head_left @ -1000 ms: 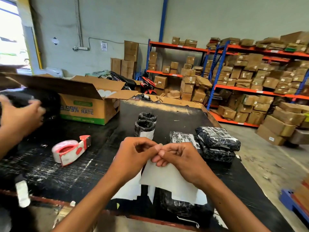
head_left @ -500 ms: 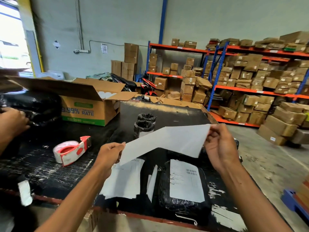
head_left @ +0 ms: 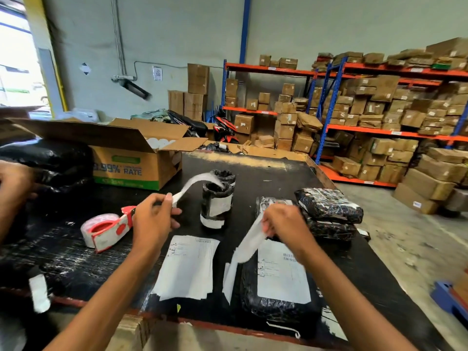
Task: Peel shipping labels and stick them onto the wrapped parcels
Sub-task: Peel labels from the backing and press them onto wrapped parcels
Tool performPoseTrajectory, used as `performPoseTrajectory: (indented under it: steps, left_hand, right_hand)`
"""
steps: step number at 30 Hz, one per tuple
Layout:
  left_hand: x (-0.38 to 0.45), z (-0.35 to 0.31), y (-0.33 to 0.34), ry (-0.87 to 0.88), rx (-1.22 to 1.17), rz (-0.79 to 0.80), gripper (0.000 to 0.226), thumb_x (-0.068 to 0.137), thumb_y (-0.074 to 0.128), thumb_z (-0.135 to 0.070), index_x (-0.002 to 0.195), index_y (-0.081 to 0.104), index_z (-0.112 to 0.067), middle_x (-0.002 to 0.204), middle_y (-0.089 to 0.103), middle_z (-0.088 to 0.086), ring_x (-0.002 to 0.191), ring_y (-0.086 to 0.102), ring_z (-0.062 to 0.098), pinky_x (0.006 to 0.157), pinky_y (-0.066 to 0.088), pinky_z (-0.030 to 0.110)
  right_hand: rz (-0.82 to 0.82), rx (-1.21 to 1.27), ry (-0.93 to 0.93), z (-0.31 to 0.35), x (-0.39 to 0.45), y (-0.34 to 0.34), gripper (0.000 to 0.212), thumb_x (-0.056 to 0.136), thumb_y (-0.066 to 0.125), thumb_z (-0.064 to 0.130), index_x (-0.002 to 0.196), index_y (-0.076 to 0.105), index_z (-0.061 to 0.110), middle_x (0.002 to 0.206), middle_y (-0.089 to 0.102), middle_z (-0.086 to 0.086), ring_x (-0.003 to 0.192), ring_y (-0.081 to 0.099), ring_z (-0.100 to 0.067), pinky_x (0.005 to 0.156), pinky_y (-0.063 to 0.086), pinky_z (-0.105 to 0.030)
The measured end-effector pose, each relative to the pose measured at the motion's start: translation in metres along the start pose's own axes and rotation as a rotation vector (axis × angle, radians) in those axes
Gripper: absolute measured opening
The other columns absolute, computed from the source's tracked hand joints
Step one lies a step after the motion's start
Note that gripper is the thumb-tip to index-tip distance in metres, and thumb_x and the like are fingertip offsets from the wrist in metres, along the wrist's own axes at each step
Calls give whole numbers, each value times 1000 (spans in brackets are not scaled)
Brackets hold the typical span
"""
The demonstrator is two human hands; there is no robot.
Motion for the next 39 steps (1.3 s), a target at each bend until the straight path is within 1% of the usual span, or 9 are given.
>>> performPoseTrajectory:
  steps: [7, 11, 13, 17, 22, 29, 32, 34, 39]
  left_hand:
    - [-19, -18, 5, 78, 29, -10, 20, 93, 56, -28, 98, 70, -14, 74, 69, 7, 65, 66, 15, 59, 48, 24]
    - [-27, -19, 10, 148, 84, -17, 25, 91, 59, -33, 99, 73, -13, 72, 72, 5, 68, 69, 14, 66, 57, 39]
    - [-32, -25, 13, 225, 93, -24, 18, 90, 60, -33, 92, 73, -20, 71, 71, 3, 65, 68, 13, 64, 56, 42]
    - [-45, -43, 42, 399, 106, 31, 15, 89, 62, -27, 87, 74, -17, 78, 71, -1, 66, 66, 15, 62, 55, 36]
    - [-62, -57, 113, 498, 45, 237, 15, 85, 67, -22, 96, 75, -15, 92, 71, -7, 85, 67, 3, 74, 56, 20]
    - [-72, -50, 229, 318, 68, 751, 45, 82, 73, -25, 124, 60, -32, 106, 64, -15, 93, 64, 11, 80, 56, 26]
    - [-52, -55, 260, 111, -59, 676, 25, 85, 64, -38, 108, 66, -29, 91, 73, -3, 87, 69, 15, 75, 54, 26]
    - [-46, -52, 293, -90, -98, 748, 35, 86, 55, -50, 104, 70, -24, 92, 75, 3, 82, 70, 14, 73, 54, 27]
    - [-37, -46, 364, -168, -102, 738, 15, 85, 70, -21, 87, 73, -7, 84, 77, 10, 76, 69, 22, 68, 50, 31]
  right_hand:
    - [586, -683, 61, -55, -9, 105, 21, 87, 49, 5, 84, 67, -6, 89, 73, -21, 73, 66, -23, 72, 54, -34]
    - [437, -937, -62, -49, -8, 104, 17, 86, 65, 22, 76, 61, 9, 95, 69, -16, 90, 64, -33, 70, 47, -33]
    - [321, -723, -48, -44, -8, 89, 27, 83, 69, 38, 80, 66, 11, 87, 71, -11, 82, 65, -25, 68, 48, -33]
    - [117, 243, 116, -25, -19, 50, 31, 83, 65, 45, 90, 73, 15, 84, 76, -7, 78, 71, -16, 76, 57, -32]
    - [-264, 634, 277, -41, -7, -17, 26, 90, 62, 26, 96, 63, 2, 91, 73, -13, 83, 71, -19, 76, 58, -27]
    - [-513, 669, 228, -65, 23, -116, 4, 91, 55, 7, 90, 58, 8, 89, 68, -23, 81, 62, -21, 74, 52, -30]
    - [-464, 619, 204, -72, 47, -159, 13, 90, 50, 8, 80, 56, 13, 85, 64, -16, 77, 55, -22, 67, 43, -32]
    - [-356, 598, 173, -75, 64, -178, 15, 91, 47, 6, 83, 59, 11, 89, 64, -11, 75, 56, -18, 66, 42, -30]
    - [-160, 241, 310, -112, 97, -218, 8, 92, 54, 14, 92, 59, 8, 86, 70, -7, 69, 63, -16, 48, 46, -20]
Point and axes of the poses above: each hand's wrist, its own x-axis towards the middle knuckle, its own y-axis out of the palm, z = x × y, the point moved 9 cm from there along x, towards the middle knuckle
